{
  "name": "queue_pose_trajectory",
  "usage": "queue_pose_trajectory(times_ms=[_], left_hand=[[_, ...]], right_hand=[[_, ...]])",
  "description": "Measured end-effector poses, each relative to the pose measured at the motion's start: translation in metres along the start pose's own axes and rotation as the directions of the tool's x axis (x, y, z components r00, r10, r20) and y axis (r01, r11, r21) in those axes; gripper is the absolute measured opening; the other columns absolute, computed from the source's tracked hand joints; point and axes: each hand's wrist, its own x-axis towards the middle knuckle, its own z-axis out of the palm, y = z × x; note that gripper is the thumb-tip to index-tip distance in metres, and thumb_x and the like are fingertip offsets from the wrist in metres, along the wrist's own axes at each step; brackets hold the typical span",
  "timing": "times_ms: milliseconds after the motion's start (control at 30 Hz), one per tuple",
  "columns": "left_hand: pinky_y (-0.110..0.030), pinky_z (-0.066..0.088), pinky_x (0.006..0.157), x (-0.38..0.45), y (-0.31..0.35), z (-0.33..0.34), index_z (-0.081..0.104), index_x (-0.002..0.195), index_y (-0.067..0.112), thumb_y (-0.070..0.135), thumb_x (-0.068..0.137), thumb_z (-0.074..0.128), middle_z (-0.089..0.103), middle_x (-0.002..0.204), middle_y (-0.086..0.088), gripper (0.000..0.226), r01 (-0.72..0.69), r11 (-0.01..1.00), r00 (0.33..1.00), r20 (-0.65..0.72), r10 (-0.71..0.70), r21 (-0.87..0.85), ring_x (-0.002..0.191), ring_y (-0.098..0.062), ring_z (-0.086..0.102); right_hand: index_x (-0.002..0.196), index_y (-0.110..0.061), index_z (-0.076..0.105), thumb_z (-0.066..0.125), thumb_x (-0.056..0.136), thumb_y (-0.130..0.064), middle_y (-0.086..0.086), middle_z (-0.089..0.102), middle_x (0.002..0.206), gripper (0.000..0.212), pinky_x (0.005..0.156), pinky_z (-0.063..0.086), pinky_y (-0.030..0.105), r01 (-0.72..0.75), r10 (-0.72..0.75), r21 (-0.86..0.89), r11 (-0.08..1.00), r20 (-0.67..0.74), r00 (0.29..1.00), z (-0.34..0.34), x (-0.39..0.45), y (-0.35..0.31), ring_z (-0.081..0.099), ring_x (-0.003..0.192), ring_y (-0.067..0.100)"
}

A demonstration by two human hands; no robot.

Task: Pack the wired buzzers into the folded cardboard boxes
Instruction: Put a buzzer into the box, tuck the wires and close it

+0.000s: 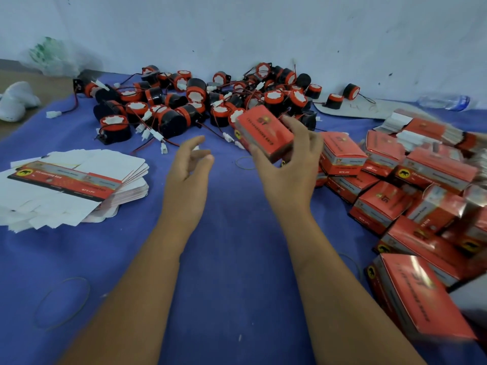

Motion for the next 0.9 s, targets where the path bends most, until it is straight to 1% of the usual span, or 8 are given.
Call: queue_pose_trajectory(times_ms=[167,300,433,500,600,700,800,900], left_hand=[[-0.014,0.048,0.073,0.004,-0.004,-0.005,0.057,0.119,0.035,0.021,0.098,0.05,0.065,0.111,0.01,0.026,0.058,0.994,0.997,-0.046,-0.054,0.095,0.092,0.001,0.058],[-0.02,0.042,0.077,0.002,-0.003,-0.01,0.062,0.115,0.029,0.014,0.097,0.049,0.062,0.11,0.013,0.027,-0.051,0.943,0.99,-0.11,0.092,0.33,0.099,-0.002,0.055],[-0.036,0.041,0.081,0.005,0.008,-0.03,0.07,0.107,0.011,-0.001,0.087,0.05,0.067,0.107,-0.006,0.031,-0.242,0.621,0.863,-0.127,0.489,0.746,0.107,-0.033,0.055],[-0.046,0.038,0.094,0.011,0.01,-0.045,0.069,0.112,0.01,-0.004,0.082,0.048,0.064,0.117,-0.013,0.039,-0.12,0.484,0.87,-0.143,0.472,0.867,0.118,-0.039,0.05],[-0.052,0.012,0.117,0.013,0.01,-0.057,0.054,0.134,0.021,0.01,0.089,0.051,0.044,0.146,-0.014,0.046,0.267,0.292,0.958,-0.285,0.021,0.919,0.144,-0.036,0.022],[-0.047,0.024,0.113,0.014,0.008,-0.054,0.055,0.128,0.023,0.014,0.089,0.055,0.056,0.129,-0.01,0.04,0.224,0.126,0.97,-0.208,-0.127,0.966,0.133,-0.032,0.04],[-0.04,0.036,0.099,0.013,0.011,-0.042,0.054,0.127,0.023,0.015,0.09,0.055,0.062,0.118,-0.008,0.038,0.124,0.177,0.991,-0.112,-0.077,0.976,0.117,-0.03,0.053],[-0.036,0.038,0.08,0.008,0.011,-0.033,0.054,0.128,0.023,0.013,0.092,0.05,0.062,0.116,-0.005,0.038,0.074,0.331,0.996,-0.087,0.024,0.941,0.106,-0.028,0.059]], right_hand=[[0.109,-0.018,0.065,0.08,0.074,-0.041,-0.006,0.041,0.108,0.045,0.07,0.035,0.002,-0.188,0.13,-0.209,0.96,-0.265,0.956,-0.025,0.012,0.027,0.04,0.086,-0.001],[0.11,-0.014,0.065,0.074,0.077,-0.046,0.012,0.047,0.119,0.047,0.094,0.038,0.035,-0.326,0.164,-0.395,0.859,-0.392,0.905,-0.041,0.025,0.041,0.045,0.11,0.028],[0.128,-0.015,0.055,0.065,0.084,-0.037,0.018,0.041,0.136,0.051,0.096,0.03,0.044,-0.272,0.097,-0.486,0.831,-0.354,0.93,-0.033,0.019,0.026,0.04,0.123,0.034],[0.128,-0.011,0.055,0.061,0.084,-0.026,0.022,0.043,0.134,0.047,0.095,0.029,0.045,-0.089,-0.042,-0.442,0.892,-0.279,0.959,-0.023,0.012,0.01,0.04,0.121,0.034],[0.122,-0.006,0.059,0.065,0.081,-0.013,0.026,0.047,0.127,0.041,0.092,0.031,0.047,0.178,-0.21,-0.33,0.927,-0.062,0.976,-0.001,-0.009,-0.015,0.035,0.111,0.026],[0.119,-0.008,0.062,0.067,0.082,-0.009,0.021,0.049,0.128,0.037,0.093,0.026,0.043,0.312,-0.258,-0.263,0.913,0.222,0.94,0.023,-0.035,-0.038,0.04,0.109,0.029],[0.124,-0.008,0.059,0.062,0.083,-0.008,0.014,0.054,0.125,0.041,0.09,0.03,0.035,0.406,-0.306,-0.125,0.905,0.47,0.828,0.038,-0.049,-0.049,0.051,0.107,0.031],[0.138,-0.014,0.046,0.047,0.09,-0.011,0.006,0.052,0.13,0.048,0.08,0.041,0.033,0.259,-0.225,0.037,0.965,0.619,0.753,0.044,-0.052,-0.047,0.053,0.1,0.024]])
